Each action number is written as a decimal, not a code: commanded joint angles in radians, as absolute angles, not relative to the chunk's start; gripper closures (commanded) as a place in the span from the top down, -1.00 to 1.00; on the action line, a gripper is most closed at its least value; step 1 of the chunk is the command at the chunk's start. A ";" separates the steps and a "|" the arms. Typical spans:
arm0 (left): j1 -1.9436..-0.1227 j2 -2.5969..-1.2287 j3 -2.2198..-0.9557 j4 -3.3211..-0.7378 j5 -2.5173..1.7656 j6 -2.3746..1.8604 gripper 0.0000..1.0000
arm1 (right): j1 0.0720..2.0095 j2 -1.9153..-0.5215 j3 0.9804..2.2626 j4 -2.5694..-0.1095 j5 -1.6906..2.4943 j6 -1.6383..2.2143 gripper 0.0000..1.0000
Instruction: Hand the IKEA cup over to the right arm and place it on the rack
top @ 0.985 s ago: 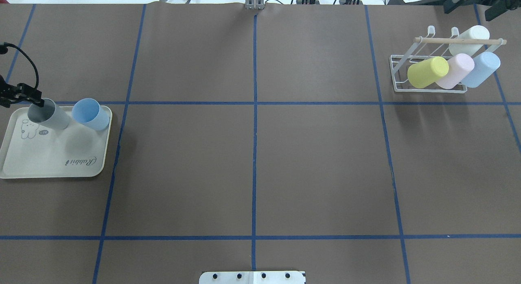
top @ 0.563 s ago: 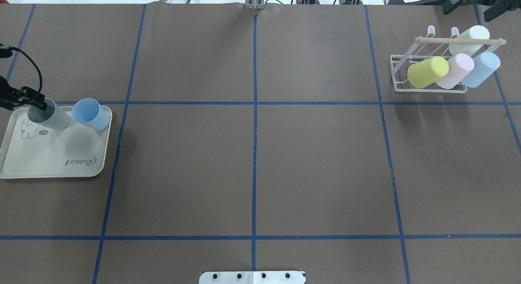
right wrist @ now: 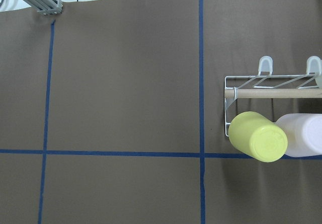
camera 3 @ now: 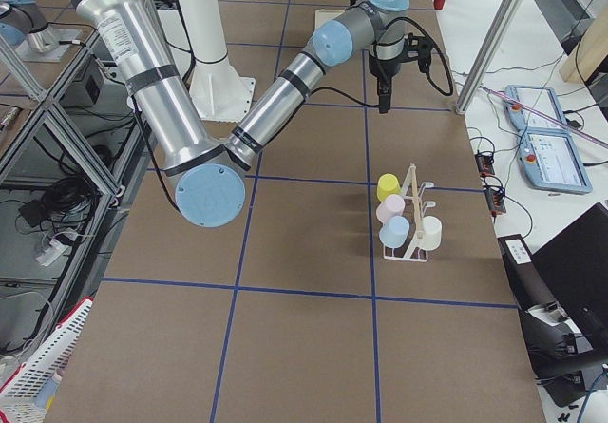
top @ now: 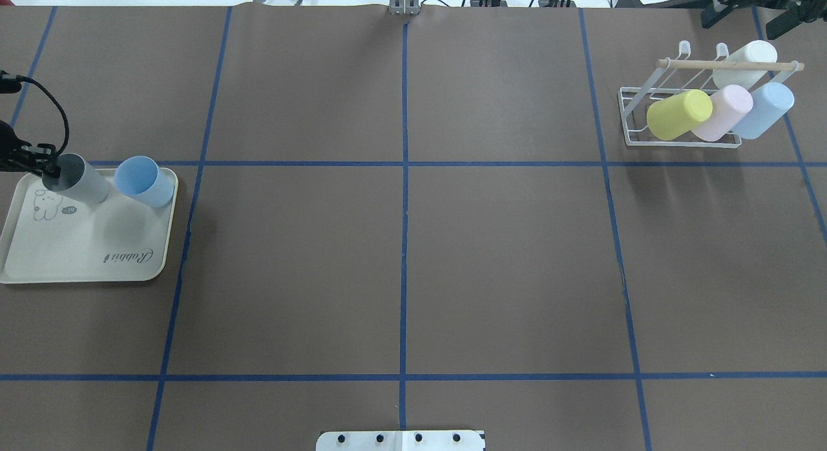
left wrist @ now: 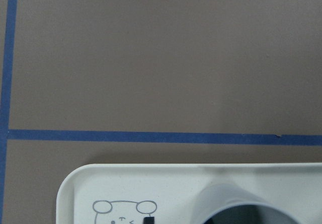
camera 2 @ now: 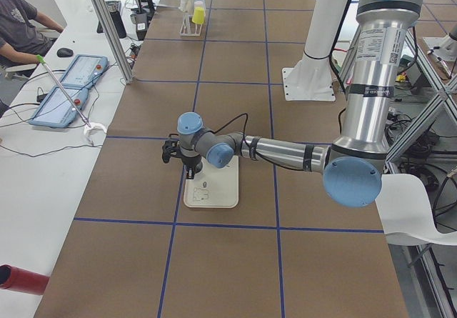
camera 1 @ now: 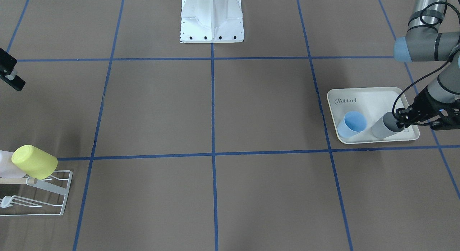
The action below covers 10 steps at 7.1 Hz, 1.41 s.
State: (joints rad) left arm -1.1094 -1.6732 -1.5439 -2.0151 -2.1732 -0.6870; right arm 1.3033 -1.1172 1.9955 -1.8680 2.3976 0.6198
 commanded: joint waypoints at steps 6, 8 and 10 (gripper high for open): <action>-1.262 -1.631 -1.629 -1.999 -2.201 -0.695 -1.00 | 1.299 -1.112 2.002 -1.865 2.396 0.621 0.99; -1.252 -1.686 -1.667 -2.005 -2.010 -0.902 -1.00 | 1.261 -1.111 2.013 -1.841 2.332 0.624 0.99; -1.220 -1.715 -1.704 -2.122 -2.005 -1.221 -1.00 | 1.237 -1.121 2.013 -1.717 2.329 0.789 0.99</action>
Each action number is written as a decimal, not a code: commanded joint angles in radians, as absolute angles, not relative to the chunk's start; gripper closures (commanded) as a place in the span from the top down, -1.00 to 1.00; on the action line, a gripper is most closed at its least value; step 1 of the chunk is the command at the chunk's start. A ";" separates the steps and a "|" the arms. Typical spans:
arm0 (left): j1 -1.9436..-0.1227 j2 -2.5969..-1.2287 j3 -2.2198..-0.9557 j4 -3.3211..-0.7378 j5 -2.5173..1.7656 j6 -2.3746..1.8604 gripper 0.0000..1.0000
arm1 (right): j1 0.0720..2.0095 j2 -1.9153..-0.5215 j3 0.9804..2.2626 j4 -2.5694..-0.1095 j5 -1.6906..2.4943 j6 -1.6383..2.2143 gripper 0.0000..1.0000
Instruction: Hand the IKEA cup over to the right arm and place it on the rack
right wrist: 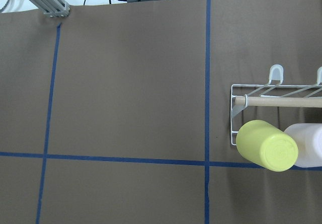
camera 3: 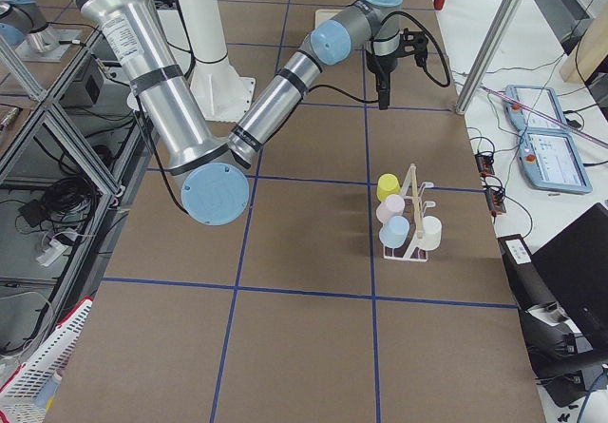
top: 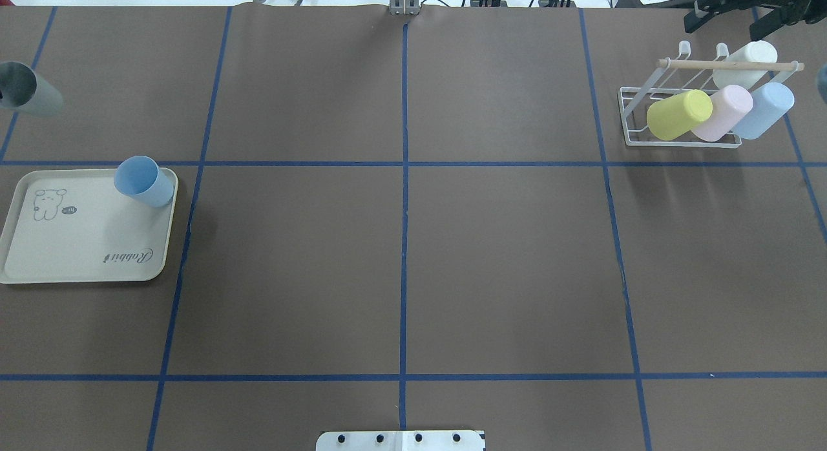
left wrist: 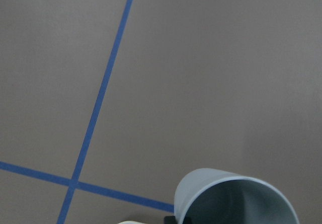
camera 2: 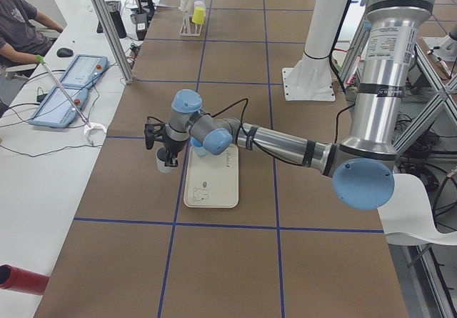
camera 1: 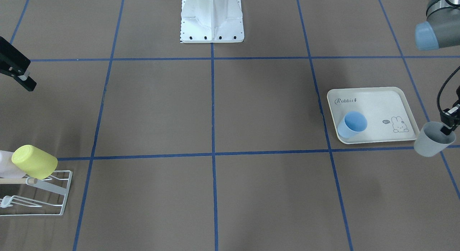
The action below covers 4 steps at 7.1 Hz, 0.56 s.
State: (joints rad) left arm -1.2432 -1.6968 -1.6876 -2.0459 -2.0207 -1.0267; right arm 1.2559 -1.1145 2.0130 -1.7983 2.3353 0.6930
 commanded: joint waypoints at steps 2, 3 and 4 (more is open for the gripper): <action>-1.132 -1.744 -1.692 -2.277 -1.918 -1.510 -1.00 | 1.217 -1.185 2.008 -1.529 2.332 0.955 0.98; -1.099 -1.775 -1.694 -2.313 -1.896 -1.669 -1.00 | 1.209 -1.231 2.003 -1.397 2.332 1.041 0.99; -1.050 -1.799 -1.692 -2.389 -1.858 -1.844 -1.00 | 1.209 -1.280 1.994 -1.252 2.330 1.131 0.98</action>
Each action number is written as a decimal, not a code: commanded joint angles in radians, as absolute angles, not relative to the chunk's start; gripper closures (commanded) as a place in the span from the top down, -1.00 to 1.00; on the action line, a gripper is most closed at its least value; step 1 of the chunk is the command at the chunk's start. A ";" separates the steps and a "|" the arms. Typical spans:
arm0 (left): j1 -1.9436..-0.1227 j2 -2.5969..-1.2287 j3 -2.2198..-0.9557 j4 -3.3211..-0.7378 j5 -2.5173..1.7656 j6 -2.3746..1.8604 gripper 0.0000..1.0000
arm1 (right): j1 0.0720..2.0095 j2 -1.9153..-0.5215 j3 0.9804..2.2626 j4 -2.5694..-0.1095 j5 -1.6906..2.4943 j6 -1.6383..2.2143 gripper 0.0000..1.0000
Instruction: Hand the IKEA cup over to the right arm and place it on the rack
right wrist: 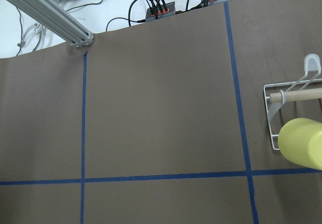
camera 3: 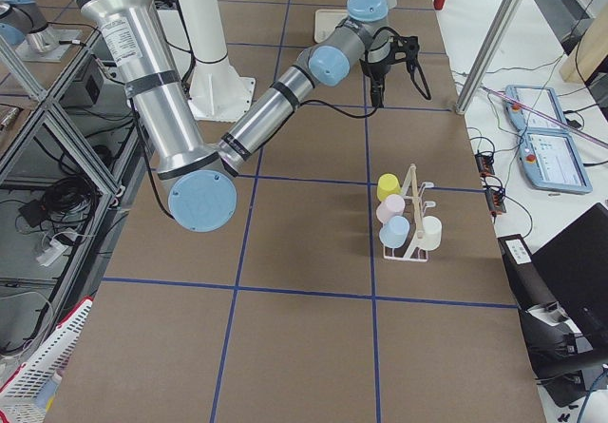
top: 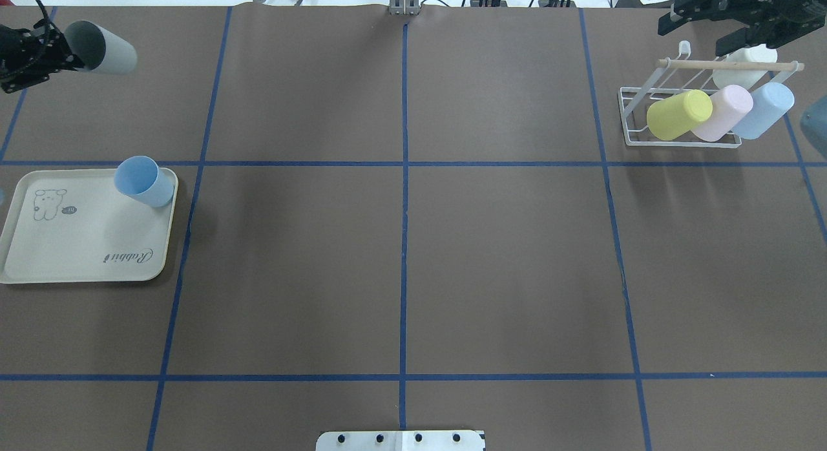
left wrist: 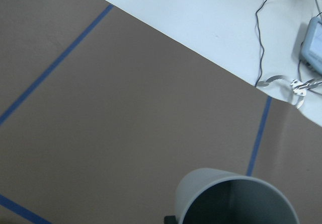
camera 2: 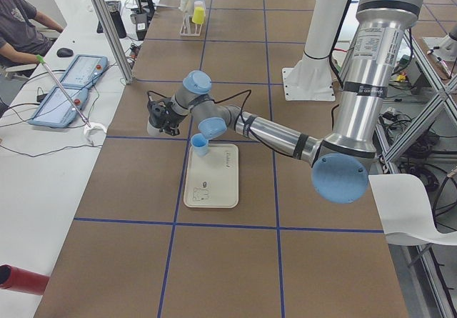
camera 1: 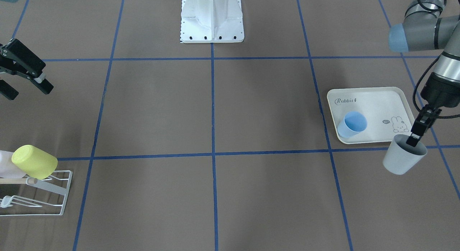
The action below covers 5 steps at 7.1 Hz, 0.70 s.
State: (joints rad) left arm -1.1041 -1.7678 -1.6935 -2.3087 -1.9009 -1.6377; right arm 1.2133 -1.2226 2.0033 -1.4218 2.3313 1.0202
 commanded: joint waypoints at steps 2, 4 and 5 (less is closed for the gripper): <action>-0.977 -1.809 -1.689 -2.628 -1.810 -2.129 -1.00 | 1.204 -1.298 1.913 -0.950 2.332 1.394 0.98; -0.939 -1.809 -1.689 -2.893 -1.801 -2.274 -1.00 | 1.190 -1.310 1.850 -0.675 2.333 1.587 0.98; -0.914 -1.807 -1.695 -3.009 -1.802 -2.308 -1.00 | 1.165 -1.310 1.847 -0.572 2.330 1.676 0.98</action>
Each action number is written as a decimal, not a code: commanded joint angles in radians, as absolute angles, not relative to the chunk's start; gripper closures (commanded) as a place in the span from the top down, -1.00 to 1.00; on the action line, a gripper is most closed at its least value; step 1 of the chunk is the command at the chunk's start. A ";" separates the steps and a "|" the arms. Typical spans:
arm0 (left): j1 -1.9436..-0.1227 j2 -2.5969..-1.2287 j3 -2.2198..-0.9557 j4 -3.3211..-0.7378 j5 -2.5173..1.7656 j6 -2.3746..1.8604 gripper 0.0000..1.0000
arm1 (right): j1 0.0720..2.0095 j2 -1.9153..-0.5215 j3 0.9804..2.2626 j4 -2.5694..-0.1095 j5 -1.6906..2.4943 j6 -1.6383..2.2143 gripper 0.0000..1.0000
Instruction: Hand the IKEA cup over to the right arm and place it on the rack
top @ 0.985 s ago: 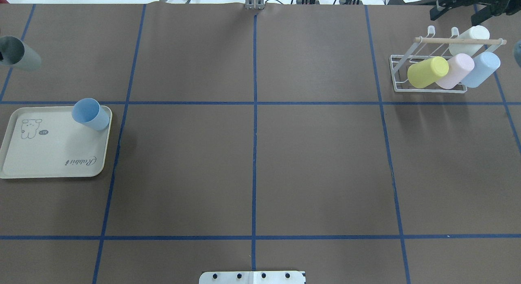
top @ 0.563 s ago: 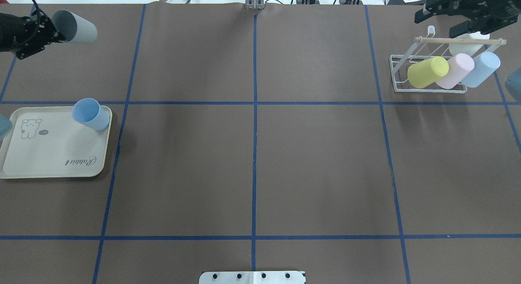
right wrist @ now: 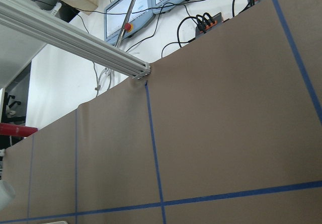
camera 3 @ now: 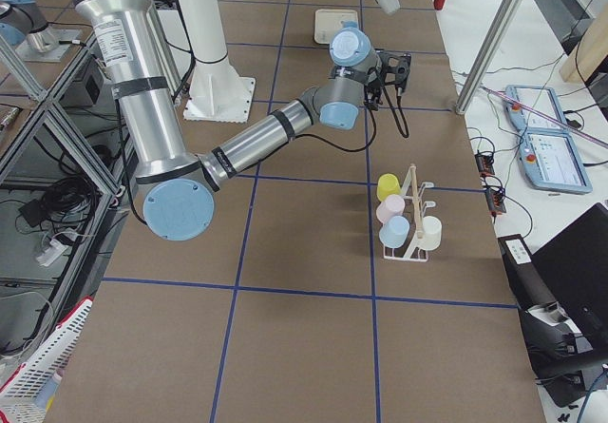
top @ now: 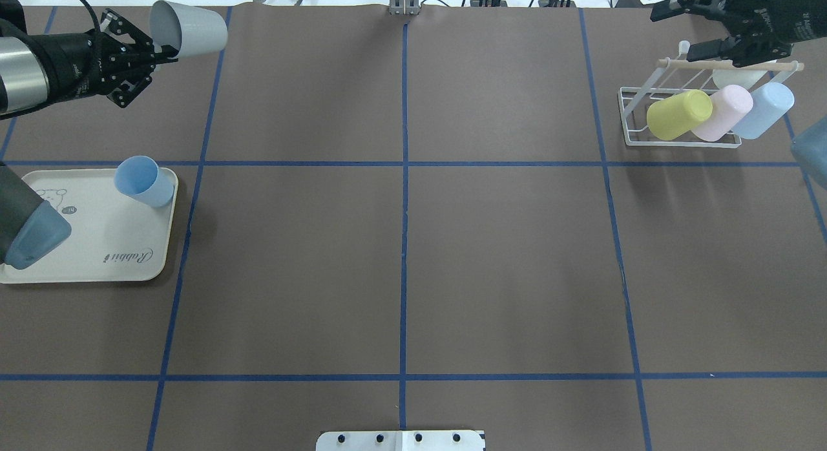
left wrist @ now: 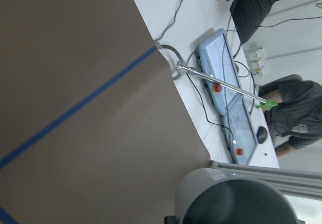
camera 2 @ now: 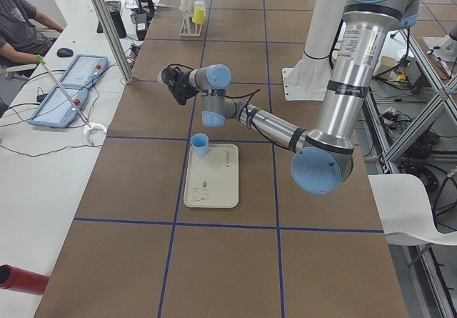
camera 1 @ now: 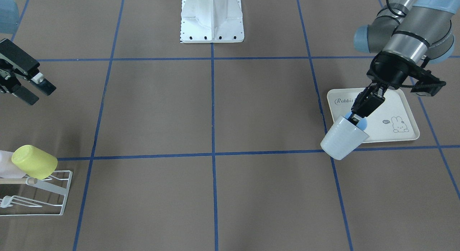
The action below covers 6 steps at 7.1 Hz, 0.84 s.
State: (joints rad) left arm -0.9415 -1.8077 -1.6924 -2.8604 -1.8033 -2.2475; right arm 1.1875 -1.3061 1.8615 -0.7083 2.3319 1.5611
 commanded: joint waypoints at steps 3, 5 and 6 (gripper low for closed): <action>-0.784 -1.796 -1.662 -3.397 -1.801 -2.380 -1.00 | 1.051 -1.301 1.848 -0.286 2.277 1.947 0.98; -0.704 -1.805 -1.626 -3.575 -1.801 -2.382 -1.00 | 0.903 -1.301 1.847 -0.052 2.147 2.138 0.98; -0.671 -1.810 -1.631 -3.602 -1.801 -2.382 -1.00 | 0.806 -1.299 1.848 0.007 2.090 2.144 0.98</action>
State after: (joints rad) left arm -0.7139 -1.8046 -1.6322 -3.5469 -1.8010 -2.3805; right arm 0.9146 -1.3005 1.8473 -0.0883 2.1628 2.0985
